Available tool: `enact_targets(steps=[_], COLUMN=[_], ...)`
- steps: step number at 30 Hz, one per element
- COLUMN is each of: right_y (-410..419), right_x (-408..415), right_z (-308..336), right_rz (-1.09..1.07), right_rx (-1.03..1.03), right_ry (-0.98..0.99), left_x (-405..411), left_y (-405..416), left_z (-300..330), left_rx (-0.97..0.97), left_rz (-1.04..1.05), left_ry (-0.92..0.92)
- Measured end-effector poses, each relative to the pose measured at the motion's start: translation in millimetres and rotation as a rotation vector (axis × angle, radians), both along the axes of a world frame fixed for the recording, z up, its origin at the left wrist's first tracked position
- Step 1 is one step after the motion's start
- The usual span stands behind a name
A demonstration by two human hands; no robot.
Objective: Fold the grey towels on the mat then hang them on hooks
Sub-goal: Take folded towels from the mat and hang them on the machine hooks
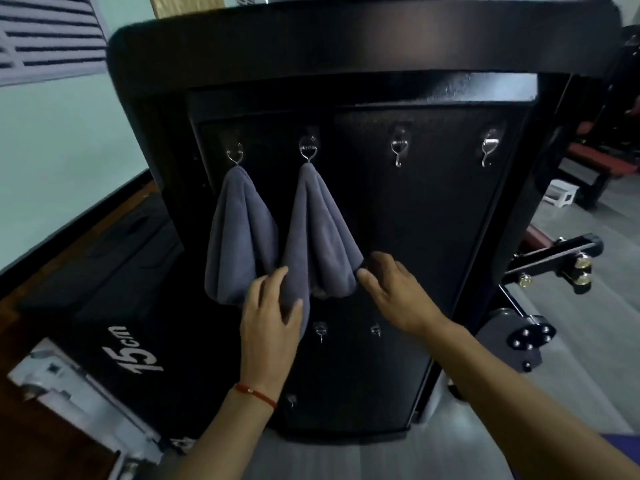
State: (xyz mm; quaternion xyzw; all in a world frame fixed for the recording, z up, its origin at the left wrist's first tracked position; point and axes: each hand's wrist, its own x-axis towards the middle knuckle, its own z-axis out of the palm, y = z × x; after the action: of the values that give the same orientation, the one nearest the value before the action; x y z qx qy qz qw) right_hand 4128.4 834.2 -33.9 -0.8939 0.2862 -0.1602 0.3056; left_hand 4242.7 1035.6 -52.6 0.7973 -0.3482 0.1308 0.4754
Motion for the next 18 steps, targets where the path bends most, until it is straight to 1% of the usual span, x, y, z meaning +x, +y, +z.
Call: enact_targets(steps=[2,3,6,8,11,15,18], right_y=[-2.6,-3.5,-6.0,-11.7,-28.5,-62.4,-93.4], right_x=[-25.8,-38.7,-79.9,-111.2,-167.6,-255.9,-326.7], right_z=[-14.8,-21.8,-42.8,-61.6,-97.3,-148.0,-187.5], right_rz=[-0.012,-0.019,-0.028,-0.047,-0.093,-0.178,-0.253], right_rx=[0.002,-0.001,-0.011,-0.045,-0.023,0.111,0.215], right_ry=[-0.029,-0.029,0.011,0.063,0.149,0.225,0.297], left_x=[-29.2,-41.6,-75.5,-99.4,-140.5,-199.8,-248.6], left_y=[5.8,2.2,-26.6,-51.9,-88.7,-141.9,-193.5], left_z=[-8.5,-11.7,-22.7,-33.0,-49.4,-73.3,-100.6], left_rx=[-0.054,-0.076,-0.059,0.002,0.116,0.327,0.468], left_rz=[-0.006,-0.043,-0.224,-0.329,-0.425,-0.568,-0.639], left_ry=[-0.056,-0.048,0.083,0.162,0.16,0.14,0.183])
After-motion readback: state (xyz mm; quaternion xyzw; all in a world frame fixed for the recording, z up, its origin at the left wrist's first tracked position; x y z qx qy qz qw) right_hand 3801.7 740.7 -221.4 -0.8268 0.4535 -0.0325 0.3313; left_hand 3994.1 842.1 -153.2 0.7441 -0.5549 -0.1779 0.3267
